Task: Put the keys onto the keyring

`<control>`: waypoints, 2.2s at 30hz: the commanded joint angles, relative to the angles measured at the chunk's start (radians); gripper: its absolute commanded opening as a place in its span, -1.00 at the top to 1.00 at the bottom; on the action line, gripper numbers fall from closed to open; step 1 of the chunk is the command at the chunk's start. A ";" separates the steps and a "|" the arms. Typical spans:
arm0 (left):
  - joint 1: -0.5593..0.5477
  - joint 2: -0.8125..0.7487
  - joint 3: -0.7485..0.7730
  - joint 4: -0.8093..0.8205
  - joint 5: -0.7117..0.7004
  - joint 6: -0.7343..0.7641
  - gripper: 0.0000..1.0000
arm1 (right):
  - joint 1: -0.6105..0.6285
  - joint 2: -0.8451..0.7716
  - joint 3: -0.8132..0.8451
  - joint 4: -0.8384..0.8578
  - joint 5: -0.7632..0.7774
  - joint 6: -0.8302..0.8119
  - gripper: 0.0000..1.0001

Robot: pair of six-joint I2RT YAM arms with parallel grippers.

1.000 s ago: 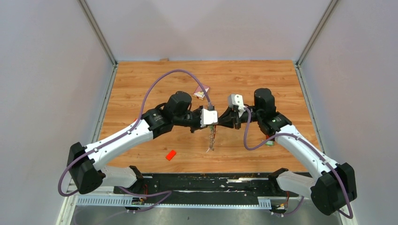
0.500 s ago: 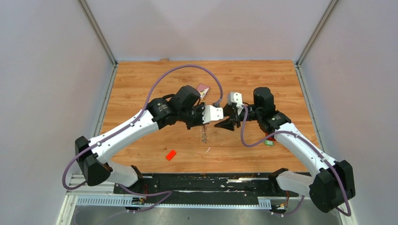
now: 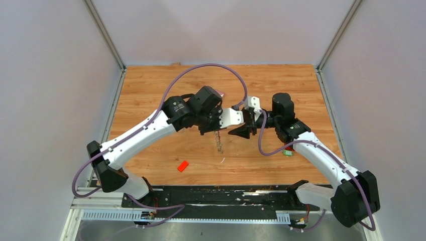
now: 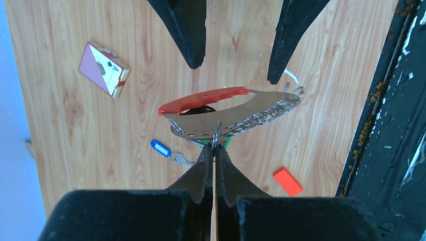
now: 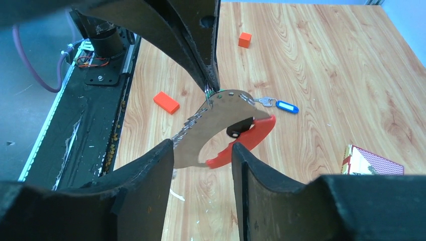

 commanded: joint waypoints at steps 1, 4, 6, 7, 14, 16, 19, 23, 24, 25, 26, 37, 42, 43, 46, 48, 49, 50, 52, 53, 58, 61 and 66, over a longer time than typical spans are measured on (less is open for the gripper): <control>-0.008 0.031 0.058 -0.122 -0.076 -0.001 1.00 | -0.009 0.003 -0.006 0.062 -0.008 0.022 0.08; -0.017 0.049 0.057 -0.164 -0.116 0.009 1.00 | -0.010 0.006 -0.006 0.062 -0.001 0.020 0.09; -0.022 0.054 0.052 -0.169 -0.130 0.011 1.00 | -0.011 0.010 -0.007 0.062 0.001 0.019 0.10; -0.023 0.051 0.051 -0.168 -0.130 0.012 1.00 | -0.010 0.011 -0.007 0.064 0.000 0.019 0.10; -0.024 0.044 0.074 -0.176 -0.138 0.022 1.00 | -0.011 0.011 -0.013 0.073 -0.004 0.025 0.12; -0.024 0.047 0.077 -0.183 -0.154 0.024 1.00 | -0.012 0.012 -0.015 0.076 -0.004 0.025 0.12; -0.025 0.060 0.076 -0.206 -0.212 0.034 1.00 | -0.013 0.015 -0.015 0.076 0.001 0.026 0.12; -0.028 0.073 0.064 -0.231 -0.276 0.050 1.00 | -0.014 0.021 -0.015 0.076 0.004 0.025 0.12; -0.028 0.076 0.062 -0.239 -0.281 0.052 1.00 | -0.014 0.021 -0.015 0.075 0.004 0.023 0.13; -0.030 0.078 0.063 -0.244 -0.291 0.053 1.00 | -0.015 0.023 -0.015 0.075 0.005 0.021 0.13; -0.033 0.080 0.062 -0.251 -0.306 0.055 1.00 | -0.016 0.023 -0.015 0.073 0.006 0.021 0.13; -0.048 0.098 0.024 -0.270 -0.456 0.074 1.00 | -0.017 0.034 -0.009 0.059 0.013 0.008 0.13; -0.048 0.067 0.023 -0.243 -0.408 0.092 1.00 | -0.021 0.038 -0.007 0.050 0.014 0.001 0.13; -0.047 0.058 0.024 -0.233 -0.384 0.096 1.00 | -0.022 0.039 -0.007 0.050 0.014 0.000 0.13; -0.039 0.011 0.023 -0.179 -0.293 0.104 1.00 | -0.024 0.040 -0.006 0.051 0.010 0.002 0.14; -0.026 -0.020 0.026 -0.141 -0.215 0.098 1.00 | -0.025 0.037 -0.007 0.057 -0.004 0.008 0.14; -0.019 -0.035 0.026 -0.120 -0.180 0.093 1.00 | -0.025 0.036 -0.009 0.060 -0.009 0.010 0.15; -0.011 -0.048 0.025 -0.105 -0.146 0.088 1.00 | -0.025 0.035 -0.009 0.062 -0.022 0.009 0.16; -0.002 -0.066 0.024 -0.080 -0.099 0.072 1.00 | -0.026 0.035 -0.007 0.065 -0.067 0.013 0.18; 0.001 -0.072 0.021 -0.071 -0.084 0.063 1.00 | -0.026 0.034 -0.006 0.069 -0.092 0.019 0.19; 0.003 -0.072 0.006 -0.034 -0.004 0.011 1.00 | -0.023 0.016 -0.003 0.133 -0.148 0.088 0.20; 0.003 -0.066 0.005 -0.017 0.042 -0.012 1.00 | -0.008 0.001 -0.004 0.186 -0.144 0.145 0.22; 0.003 -0.051 0.004 0.004 0.099 -0.045 1.00 | 0.025 -0.015 0.014 0.200 -0.108 0.171 0.29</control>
